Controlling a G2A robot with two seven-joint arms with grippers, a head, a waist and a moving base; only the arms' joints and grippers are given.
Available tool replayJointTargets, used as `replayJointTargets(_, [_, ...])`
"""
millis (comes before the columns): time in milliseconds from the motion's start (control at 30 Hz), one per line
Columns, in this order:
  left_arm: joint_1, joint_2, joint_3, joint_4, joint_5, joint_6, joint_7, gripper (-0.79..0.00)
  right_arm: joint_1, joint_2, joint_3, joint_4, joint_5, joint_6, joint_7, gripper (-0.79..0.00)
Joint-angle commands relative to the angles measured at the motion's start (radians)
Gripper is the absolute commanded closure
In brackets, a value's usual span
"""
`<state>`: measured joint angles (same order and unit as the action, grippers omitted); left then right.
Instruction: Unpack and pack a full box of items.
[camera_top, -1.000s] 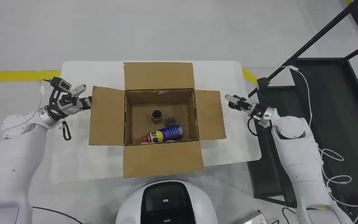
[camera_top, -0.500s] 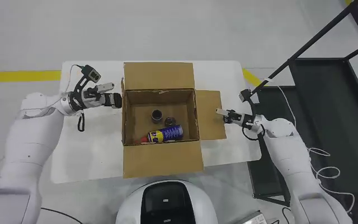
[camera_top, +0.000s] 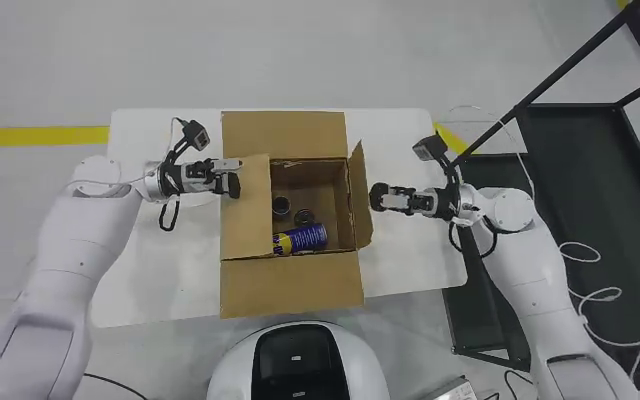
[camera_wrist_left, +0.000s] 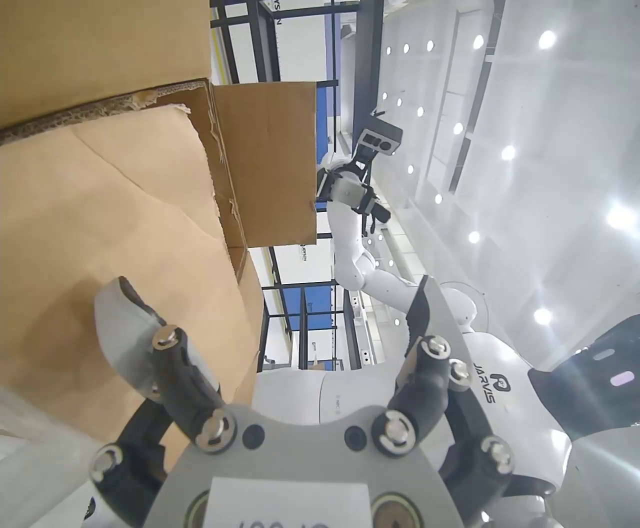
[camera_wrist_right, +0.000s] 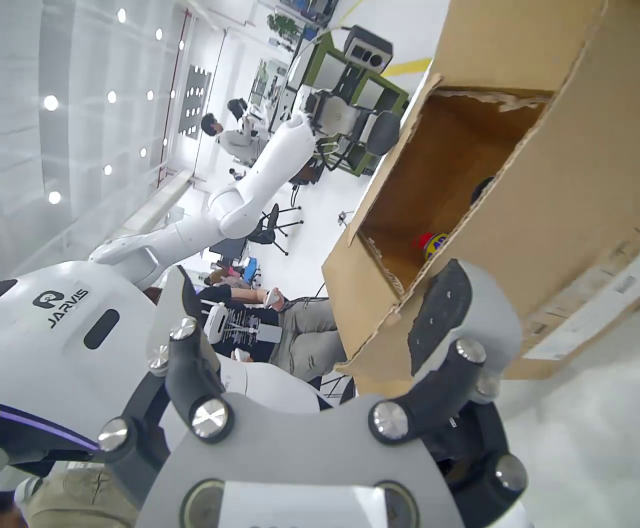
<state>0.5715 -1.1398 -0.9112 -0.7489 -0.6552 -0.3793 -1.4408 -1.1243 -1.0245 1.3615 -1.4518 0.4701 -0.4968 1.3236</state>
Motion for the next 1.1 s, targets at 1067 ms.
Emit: replayJointTargets(1067, [-0.094, 0.037, -0.044, 0.007, 0.079, -0.050, 0.050, -0.785, 0.122, 0.013, -0.206, 0.063, -0.287, -0.060, -0.089, -0.785])
